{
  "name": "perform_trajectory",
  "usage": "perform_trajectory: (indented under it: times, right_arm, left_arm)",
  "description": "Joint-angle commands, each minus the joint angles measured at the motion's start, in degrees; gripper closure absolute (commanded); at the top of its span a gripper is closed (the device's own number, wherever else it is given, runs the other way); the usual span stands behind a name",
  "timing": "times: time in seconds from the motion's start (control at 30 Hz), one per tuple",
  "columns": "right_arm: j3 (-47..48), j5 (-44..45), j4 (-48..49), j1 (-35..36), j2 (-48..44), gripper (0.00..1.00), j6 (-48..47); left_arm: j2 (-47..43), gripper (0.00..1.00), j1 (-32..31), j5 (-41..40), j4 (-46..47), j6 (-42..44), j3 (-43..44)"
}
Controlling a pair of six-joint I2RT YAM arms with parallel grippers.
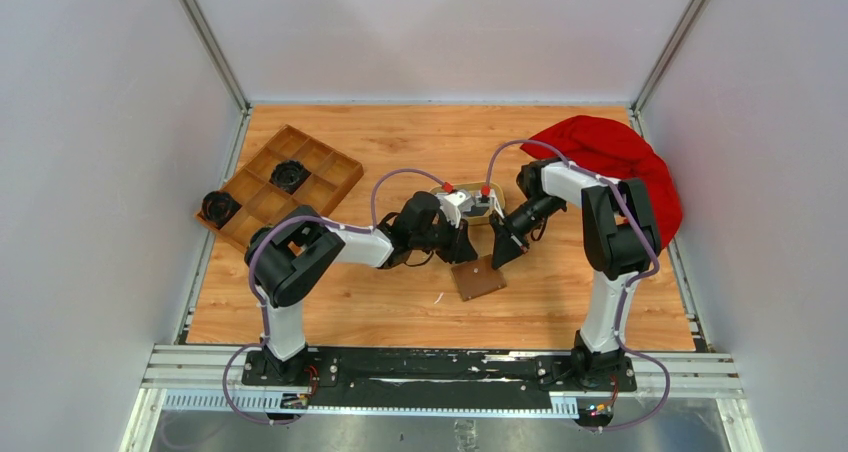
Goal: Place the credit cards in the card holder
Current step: Close the card holder at the center of the board.
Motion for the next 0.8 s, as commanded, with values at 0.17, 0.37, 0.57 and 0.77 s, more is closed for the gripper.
perform_trajectory:
  times: [0.17, 0.37, 0.57, 0.77]
  right_arm:
    - [-0.4, 2.0, 0.9, 1.3, 0.8, 0.98, 2.3]
    - [-0.4, 2.0, 1.0, 1.3, 0.8, 0.98, 2.3]
    - [-0.4, 2.2, 1.1, 1.3, 0.7, 0.98, 2.5]
    - [-0.4, 2.3, 1.1, 1.4, 0.9, 0.98, 2.6]
  left_arm:
    - [0.8, 0.77, 0.3, 0.4, -0.4, -0.7, 1.0]
    - [0.6, 0.77, 0.8, 0.7, -0.4, -1.5, 1.0]
    - [0.5, 0.76, 1.0, 1.3, -0.4, -2.1, 1.1]
    - [0.4, 0.76, 1.2, 1.8, -0.4, -2.4, 1.2]
